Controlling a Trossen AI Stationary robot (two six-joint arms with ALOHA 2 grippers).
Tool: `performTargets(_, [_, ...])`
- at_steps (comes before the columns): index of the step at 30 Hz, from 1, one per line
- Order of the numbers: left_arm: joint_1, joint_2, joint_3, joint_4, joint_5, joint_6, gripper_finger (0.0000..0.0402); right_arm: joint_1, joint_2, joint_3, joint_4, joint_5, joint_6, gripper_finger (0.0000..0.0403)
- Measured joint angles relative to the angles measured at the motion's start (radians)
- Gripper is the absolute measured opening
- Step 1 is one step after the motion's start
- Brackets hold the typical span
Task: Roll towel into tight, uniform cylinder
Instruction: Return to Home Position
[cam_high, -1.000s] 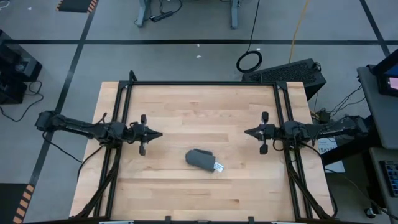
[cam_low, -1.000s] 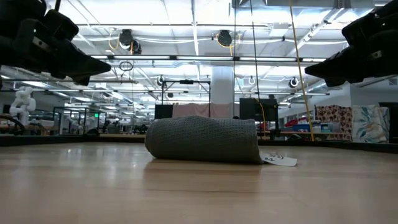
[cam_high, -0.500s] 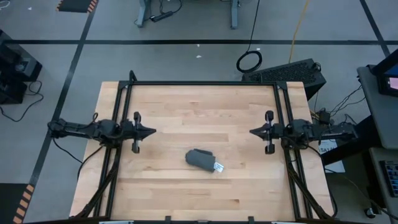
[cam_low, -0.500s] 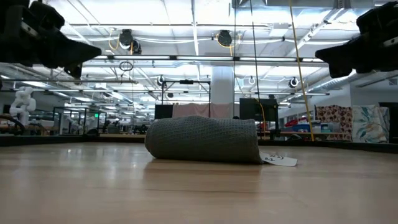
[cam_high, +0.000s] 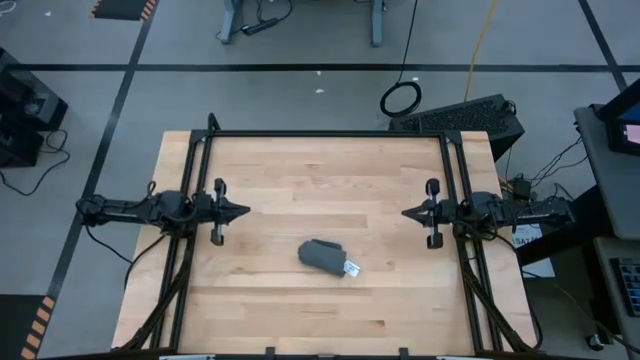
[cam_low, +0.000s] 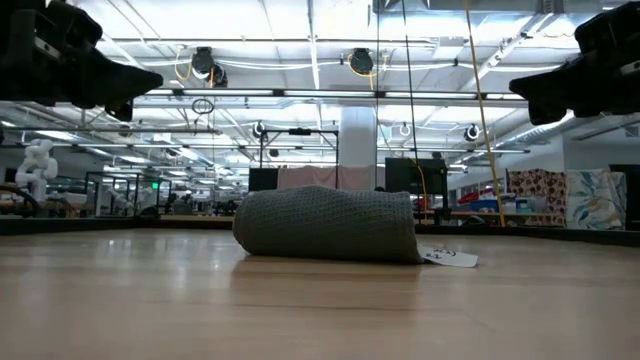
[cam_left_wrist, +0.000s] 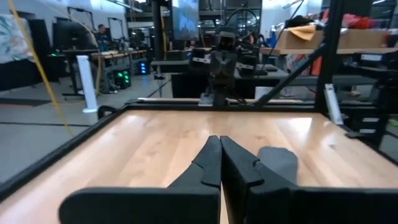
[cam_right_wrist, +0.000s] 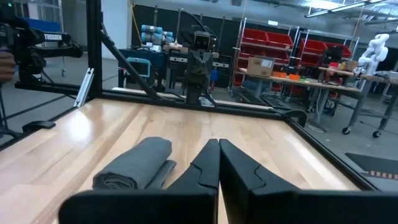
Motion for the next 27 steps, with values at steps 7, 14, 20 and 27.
performTargets(7, [0.086,0.0,0.0,-0.018,0.081,-0.006,0.0,0.0,0.0,0.0,0.003,0.004,-0.003,0.0])
performTargets(14, [0.135,0.0,-0.001,-0.026,0.148,-0.041,0.0,0.0,0.0,0.0,0.004,0.003,0.001,0.0])
performTargets(20, [0.135,0.0,-0.001,-0.026,0.148,-0.042,0.0,0.0,0.0,0.0,0.003,0.002,0.002,0.0])
performTargets(27, [0.135,0.0,-0.001,-0.025,0.16,-0.071,0.0,0.0,0.0,0.0,0.002,-0.003,0.027,0.0])
